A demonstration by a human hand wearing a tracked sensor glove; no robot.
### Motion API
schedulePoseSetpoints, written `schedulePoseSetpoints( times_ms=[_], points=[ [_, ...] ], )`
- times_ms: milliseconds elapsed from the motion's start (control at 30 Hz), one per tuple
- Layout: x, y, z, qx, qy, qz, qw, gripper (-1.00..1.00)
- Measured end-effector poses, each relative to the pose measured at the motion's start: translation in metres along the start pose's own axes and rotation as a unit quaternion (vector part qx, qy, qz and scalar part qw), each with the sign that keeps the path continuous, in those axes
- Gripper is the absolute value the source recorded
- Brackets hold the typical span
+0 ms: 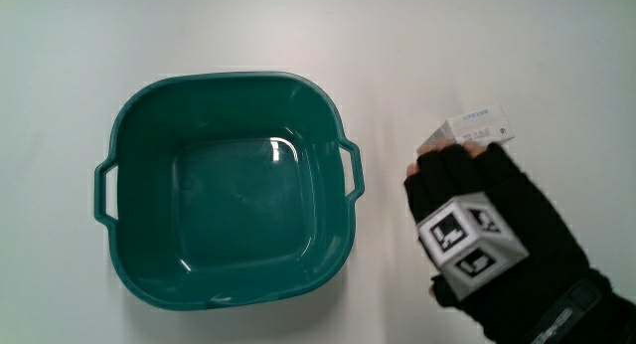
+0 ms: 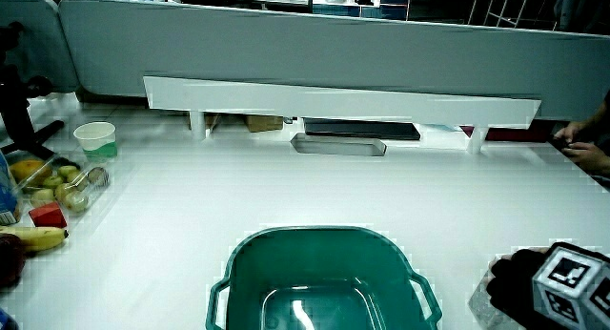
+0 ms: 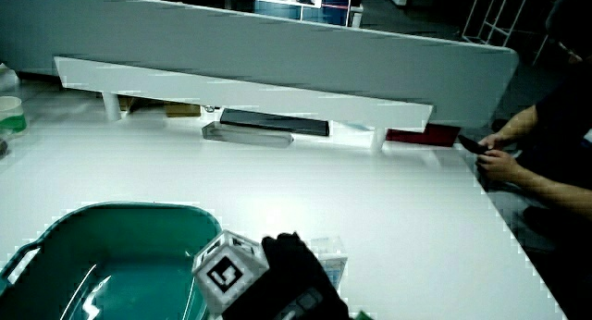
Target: Pick milk from desk
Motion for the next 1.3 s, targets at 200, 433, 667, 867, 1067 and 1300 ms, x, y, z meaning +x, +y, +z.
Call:
schedulePoseSetpoints(
  times_ms=[200,433,667,867,1067,1300],
  points=[
    [0.018,0.018,0.004,0.018,0.034,-0.022,0.9990,0.00],
    [0.038,0.042,-0.007,-0.016,0.045,-0.024,0.9986,0.00],
    [0.060,0.058,-0.010,-0.012,0.065,-0.030,0.9974,0.00],
    [0.071,0.063,-0.008,0.006,0.093,-0.026,0.9953,0.00],
    [0.077,0.074,-0.014,0.005,0.114,-0.012,0.9934,0.00],
    [0.090,0.092,-0.030,-0.025,0.150,-0.002,0.9883,0.00]
  ],
)
